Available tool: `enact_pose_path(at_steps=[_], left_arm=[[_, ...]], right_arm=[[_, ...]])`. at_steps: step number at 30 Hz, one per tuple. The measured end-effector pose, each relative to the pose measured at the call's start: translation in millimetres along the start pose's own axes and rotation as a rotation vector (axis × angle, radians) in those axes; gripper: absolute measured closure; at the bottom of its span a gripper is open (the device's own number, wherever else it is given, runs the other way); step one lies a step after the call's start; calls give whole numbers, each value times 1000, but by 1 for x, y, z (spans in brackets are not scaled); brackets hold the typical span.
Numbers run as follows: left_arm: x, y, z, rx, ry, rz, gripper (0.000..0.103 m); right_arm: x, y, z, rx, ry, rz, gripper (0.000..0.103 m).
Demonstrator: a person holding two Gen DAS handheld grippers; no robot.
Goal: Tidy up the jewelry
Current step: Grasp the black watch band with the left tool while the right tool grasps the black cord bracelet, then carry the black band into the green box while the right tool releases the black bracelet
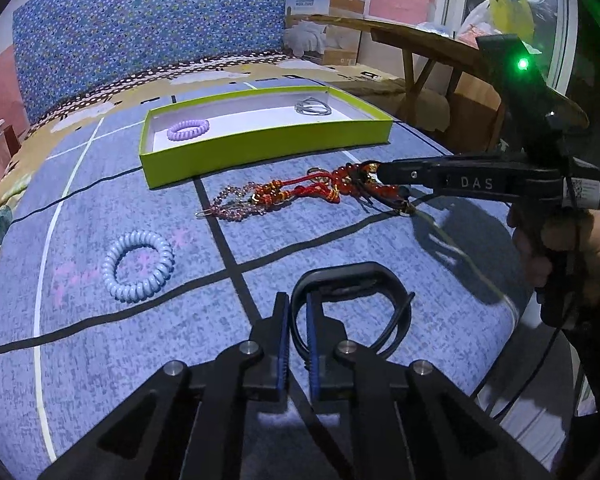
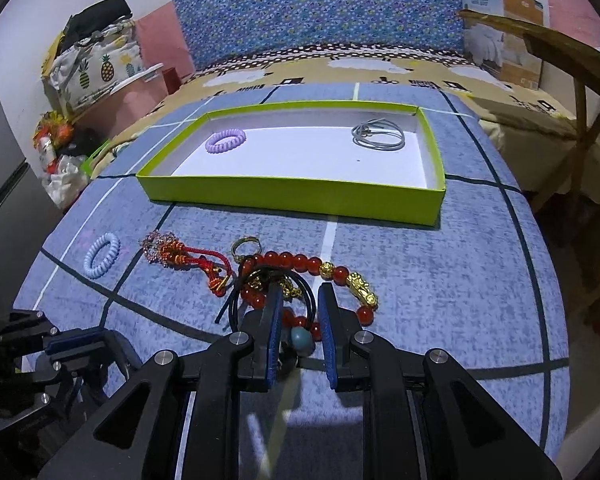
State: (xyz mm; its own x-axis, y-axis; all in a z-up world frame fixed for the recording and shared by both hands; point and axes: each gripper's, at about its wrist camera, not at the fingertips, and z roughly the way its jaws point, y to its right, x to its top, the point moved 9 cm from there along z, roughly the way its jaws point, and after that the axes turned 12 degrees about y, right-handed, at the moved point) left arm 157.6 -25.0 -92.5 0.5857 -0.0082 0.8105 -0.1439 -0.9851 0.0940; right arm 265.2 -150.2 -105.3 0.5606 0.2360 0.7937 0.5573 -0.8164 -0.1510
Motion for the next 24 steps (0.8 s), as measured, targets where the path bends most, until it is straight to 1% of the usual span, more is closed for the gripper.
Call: enact_pose_path(at_steps=[1,2,4,13,18,24], left_arm=[[0,-1,1,0,0,-3,95],[1,-2,1,1,1,-6,96],[1,-4,1,2,2,-10,97],[6,-12,-1,20,10,-36,97],[12,-16,-9,30,33,-45,97],[28,-20,-20,47,76,-46,97]], right_arm=[[0,0,0,0,-1,4,97],[1,0,0,3,0,9,99],[1,0,-3,6,7,11,101],[12,-11,-29,20,75,17,101],[19,-18,-46,26,115,23,101],[30,-27,-66,34,165,30,101]])
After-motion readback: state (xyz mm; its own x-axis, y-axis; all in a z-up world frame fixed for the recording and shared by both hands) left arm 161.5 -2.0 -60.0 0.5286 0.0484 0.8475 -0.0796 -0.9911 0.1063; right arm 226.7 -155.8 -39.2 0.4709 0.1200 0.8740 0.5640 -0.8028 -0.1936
